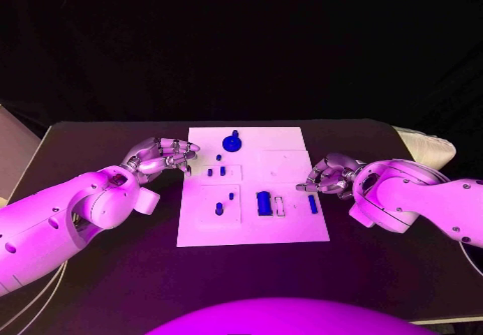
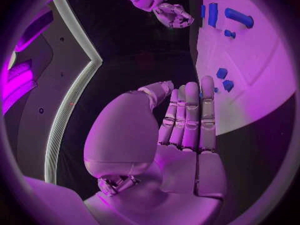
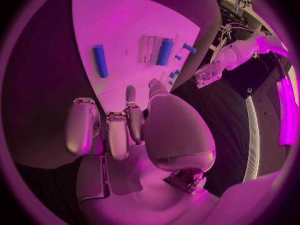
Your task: Assemble the parts on the task board
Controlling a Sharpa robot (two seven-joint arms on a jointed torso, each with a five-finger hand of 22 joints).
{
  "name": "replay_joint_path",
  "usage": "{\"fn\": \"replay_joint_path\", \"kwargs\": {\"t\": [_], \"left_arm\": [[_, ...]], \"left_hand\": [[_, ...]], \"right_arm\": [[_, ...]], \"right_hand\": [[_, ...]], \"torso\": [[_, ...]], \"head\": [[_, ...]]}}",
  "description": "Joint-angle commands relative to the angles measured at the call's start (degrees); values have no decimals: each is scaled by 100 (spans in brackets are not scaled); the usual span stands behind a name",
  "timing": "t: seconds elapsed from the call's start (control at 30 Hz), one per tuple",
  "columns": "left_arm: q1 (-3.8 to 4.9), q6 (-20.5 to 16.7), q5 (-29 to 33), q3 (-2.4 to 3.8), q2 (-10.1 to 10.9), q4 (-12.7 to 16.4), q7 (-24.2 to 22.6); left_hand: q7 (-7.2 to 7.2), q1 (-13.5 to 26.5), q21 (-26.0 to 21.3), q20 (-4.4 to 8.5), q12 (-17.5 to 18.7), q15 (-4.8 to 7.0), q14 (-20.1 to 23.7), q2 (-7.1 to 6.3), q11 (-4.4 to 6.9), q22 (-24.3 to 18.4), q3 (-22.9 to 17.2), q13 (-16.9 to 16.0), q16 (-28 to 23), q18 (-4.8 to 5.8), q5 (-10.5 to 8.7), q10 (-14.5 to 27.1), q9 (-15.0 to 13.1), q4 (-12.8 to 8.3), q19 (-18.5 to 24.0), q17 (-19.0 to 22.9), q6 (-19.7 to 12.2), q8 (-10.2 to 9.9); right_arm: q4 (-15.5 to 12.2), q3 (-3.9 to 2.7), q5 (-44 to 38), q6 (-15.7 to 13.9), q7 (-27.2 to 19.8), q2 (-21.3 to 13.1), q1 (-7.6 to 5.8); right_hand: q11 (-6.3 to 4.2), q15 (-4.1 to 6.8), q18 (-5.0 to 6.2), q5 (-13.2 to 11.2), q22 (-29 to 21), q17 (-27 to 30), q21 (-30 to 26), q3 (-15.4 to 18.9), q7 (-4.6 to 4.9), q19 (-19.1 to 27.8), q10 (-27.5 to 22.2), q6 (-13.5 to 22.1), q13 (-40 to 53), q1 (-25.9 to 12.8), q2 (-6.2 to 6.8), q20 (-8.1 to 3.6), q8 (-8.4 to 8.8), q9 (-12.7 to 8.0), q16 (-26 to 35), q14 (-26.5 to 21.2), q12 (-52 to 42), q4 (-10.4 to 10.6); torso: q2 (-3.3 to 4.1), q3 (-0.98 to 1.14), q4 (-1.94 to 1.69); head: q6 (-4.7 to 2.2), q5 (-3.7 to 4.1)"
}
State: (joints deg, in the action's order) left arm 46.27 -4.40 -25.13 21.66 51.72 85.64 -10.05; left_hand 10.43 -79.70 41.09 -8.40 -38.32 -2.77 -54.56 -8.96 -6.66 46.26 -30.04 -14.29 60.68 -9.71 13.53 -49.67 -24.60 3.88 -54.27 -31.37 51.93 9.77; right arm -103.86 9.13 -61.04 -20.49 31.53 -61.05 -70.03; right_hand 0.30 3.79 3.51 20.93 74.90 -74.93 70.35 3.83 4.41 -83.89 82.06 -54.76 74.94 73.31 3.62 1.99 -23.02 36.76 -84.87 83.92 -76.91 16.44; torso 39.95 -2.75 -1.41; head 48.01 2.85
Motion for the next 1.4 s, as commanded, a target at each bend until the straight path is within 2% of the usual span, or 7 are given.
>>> {"fn": "replay_joint_path", "kwargs": {"t": [0.03,0.23,0.3,0.5,0.7,1.13,1.4], "left_arm": [[-13,8,35,3,-1,52,-80],[-30,-12,48,3,2,81,-73],[-34,-13,48,3,1,81,-72],[-47,-12,42,3,6,76,-75],[-54,-11,37,3,29,73,-74],[-60,1,34,3,43,60,-69],[-65,15,34,3,43,58,-63]], "left_hand": [[14,-8,-35,9,10,-22,-11,2,-13,-7,4,8,-36,-81,22,20,10,24,-40,-4,-27,-34],[14,-13,-36,9,8,-21,-12,5,-12,-8,3,8,-36,-81,22,17,9,22,-43,-5,-25,-33],[14,-13,-36,9,8,-21,-12,5,-12,-8,3,8,-36,-81,22,17,9,22,-43,-5,-25,-33],[14,-13,-36,9,8,-21,-12,5,-12,-8,3,8,-36,-81,22,17,9,22,-43,-5,-25,-33],[14,-13,-36,9,8,-21,-12,5,-12,-8,3,8,-36,-81,22,17,9,22,-43,-5,-25,-33],[14,-13,-36,9,8,-21,-12,5,-12,-8,3,8,-36,-81,22,17,9,22,-43,-5,-25,-33],[16,-22,-41,11,3,-20,-14,6,-13,-12,3,10,-35,-81,20,14,11,21,-53,-6,-21,-32]], "right_arm": [[-5,5,-327,967,261,-64,5],[-48,11,-1096,1123,491,-189,32],[-54,13,-1179,1148,526,-192,40],[-53,18,-1261,1072,609,-139,105],[31,19,-1376,967,726,-87,181],[202,21,-1518,1098,826,81,348],[267,20,-1544,1051,806,228,384]], "right_hand": [[-30,5,-50,-57,1086,-554,10,-8,-8,-369,-5,-52,502,45,32,25,-9,-3,18,406,12,18],[-44,16,-68,-125,1114,-617,127,-1,-25,-387,39,-124,540,-32,-37,14,0,-20,-17,421,-37,36],[-58,27,-77,-153,1128,-639,183,-3,-43,-396,66,-173,563,-54,-76,7,1,-29,-30,427,-66,36],[-67,35,-84,-242,1141,-658,229,30,-51,-405,90,-216,578,-140,-111,-1,29,-54,-41,432,-82,38],[-79,44,-98,-258,1163,-704,324,50,-68,-418,113,-274,599,-184,-132,-9,17,-55,-67,442,-109,38],[-100,61,-105,-273,1175,-724,370,83,-92,-427,126,-341,609,-230,-138,-23,-11,-43,-79,448,-118,39],[-101,62,-105,-276,1176,-726,371,91,-93,-427,122,-341,604,-235,-131,-25,-11,-42,-81,448,-111,37]], "torso": [[8,-1,-1],[0,6,-1],[-2,1,-2],[6,5,-10],[11,-2,-10],[6,10,-3],[10,3,-1]], "head": [[-12,51],[-11,101],[6,96],[2,93],[13,79],[31,65],[38,64]]}}
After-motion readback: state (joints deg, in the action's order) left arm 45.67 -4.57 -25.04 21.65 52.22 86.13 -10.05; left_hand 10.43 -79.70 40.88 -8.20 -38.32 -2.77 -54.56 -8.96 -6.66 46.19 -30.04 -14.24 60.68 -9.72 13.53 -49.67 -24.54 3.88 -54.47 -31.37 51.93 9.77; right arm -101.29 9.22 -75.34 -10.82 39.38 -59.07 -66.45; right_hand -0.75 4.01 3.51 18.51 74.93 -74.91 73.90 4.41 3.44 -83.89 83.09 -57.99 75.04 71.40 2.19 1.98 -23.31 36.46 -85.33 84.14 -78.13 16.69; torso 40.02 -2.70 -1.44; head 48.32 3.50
